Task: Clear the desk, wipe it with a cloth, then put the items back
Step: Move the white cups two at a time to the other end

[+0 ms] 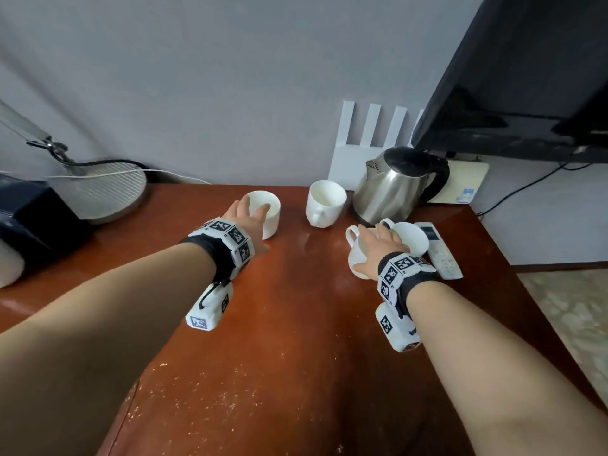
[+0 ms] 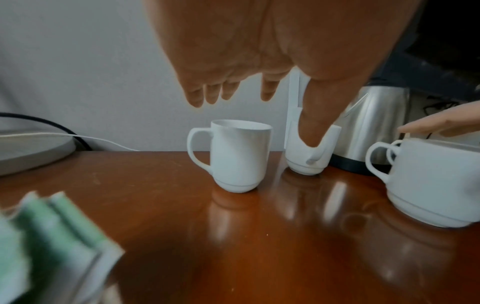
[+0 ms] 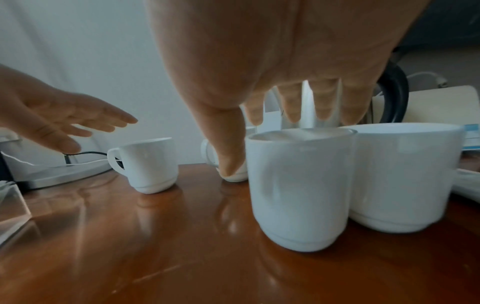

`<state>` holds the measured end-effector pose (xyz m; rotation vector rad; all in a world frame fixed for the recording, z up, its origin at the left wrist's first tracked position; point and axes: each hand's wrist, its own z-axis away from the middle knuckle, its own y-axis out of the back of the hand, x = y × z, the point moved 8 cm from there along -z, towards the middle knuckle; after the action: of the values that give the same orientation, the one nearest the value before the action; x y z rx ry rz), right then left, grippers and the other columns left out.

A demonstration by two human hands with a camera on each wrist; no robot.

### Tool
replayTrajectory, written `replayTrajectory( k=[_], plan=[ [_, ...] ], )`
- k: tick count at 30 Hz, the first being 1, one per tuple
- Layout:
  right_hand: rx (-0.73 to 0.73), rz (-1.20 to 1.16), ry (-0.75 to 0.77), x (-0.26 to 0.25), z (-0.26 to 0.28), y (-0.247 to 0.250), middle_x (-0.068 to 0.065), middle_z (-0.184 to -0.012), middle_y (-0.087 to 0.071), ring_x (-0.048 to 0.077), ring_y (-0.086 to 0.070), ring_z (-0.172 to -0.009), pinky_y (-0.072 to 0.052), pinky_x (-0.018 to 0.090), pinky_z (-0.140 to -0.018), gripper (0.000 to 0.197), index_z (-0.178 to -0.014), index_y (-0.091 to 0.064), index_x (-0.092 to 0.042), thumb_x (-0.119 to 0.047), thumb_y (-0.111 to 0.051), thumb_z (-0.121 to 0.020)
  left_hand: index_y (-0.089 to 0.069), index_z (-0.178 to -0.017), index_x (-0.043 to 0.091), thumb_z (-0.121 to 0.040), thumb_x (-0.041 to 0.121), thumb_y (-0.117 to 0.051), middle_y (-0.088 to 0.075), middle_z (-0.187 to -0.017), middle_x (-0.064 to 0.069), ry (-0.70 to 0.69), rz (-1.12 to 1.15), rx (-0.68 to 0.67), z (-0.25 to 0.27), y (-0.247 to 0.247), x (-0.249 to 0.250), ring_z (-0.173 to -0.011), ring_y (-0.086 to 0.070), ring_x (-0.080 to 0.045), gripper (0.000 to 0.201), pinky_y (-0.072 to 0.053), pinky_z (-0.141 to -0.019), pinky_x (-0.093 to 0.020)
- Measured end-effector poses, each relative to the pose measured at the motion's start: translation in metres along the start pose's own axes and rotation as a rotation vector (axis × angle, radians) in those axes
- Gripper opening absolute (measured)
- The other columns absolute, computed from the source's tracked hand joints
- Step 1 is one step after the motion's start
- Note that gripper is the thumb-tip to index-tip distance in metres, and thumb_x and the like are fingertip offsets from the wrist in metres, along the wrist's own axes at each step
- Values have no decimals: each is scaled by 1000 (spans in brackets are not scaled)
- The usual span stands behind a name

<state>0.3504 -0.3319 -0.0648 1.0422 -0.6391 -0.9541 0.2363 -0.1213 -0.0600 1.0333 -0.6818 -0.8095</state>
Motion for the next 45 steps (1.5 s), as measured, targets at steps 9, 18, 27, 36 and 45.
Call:
replayTrajectory(
  k=[9,18,27,36,45],
  plan=[
    [24,143,94,5,-27,-2,5,-150,-23,32,-22,-138,-27,43,-107,79,-147,-11,-34,-39,-58,-84,1,-148,36,-83,46,-62,13,-157,-8,155,-20,-51,-58,-6,13,-145,8,-31,92,-13,-115,-52],
    [26,228,172,-8,-35,-2,4,-148,-24,35,-22,-135,-24,46,-107,82,-149,-3,-33,-46,-54,-86,-17,-145,38,-81,9,-63,-5,-155,-2,-19,-79,-18,-57,-5,32,-146,4,-26,84,-3,-119,-48],
    [77,188,140,-3,-27,-6,6,-152,-19,36,-18,-139,-24,47,-109,79,-149,-2,-34,-49,-51,-88,-39,-135,40,-86,21,-56,-25,-145,12,-311,-57,-87,-23,-25,54,-146,0,-11,55,10,-116,-52],
    [53,145,189,-5,-22,-8,4,-153,-20,37,-17,-140,-22,47,-111,79,-147,-5,-39,-58,-49,-85,-22,-145,37,-89,25,-56,-6,-155,1,-263,-134,-62,-6,-37,58,-146,5,-21,67,0,-117,-44],
    [-54,18,237,14,-14,-19,2,-151,-13,32,-27,-134,-37,42,-105,91,-147,1,-39,-35,-62,-82,-14,-143,46,-83,32,-63,-3,-149,0,-8,-86,-63,-1,-37,41,-135,-18,-28,78,-43,-100,-42]
  ],
)
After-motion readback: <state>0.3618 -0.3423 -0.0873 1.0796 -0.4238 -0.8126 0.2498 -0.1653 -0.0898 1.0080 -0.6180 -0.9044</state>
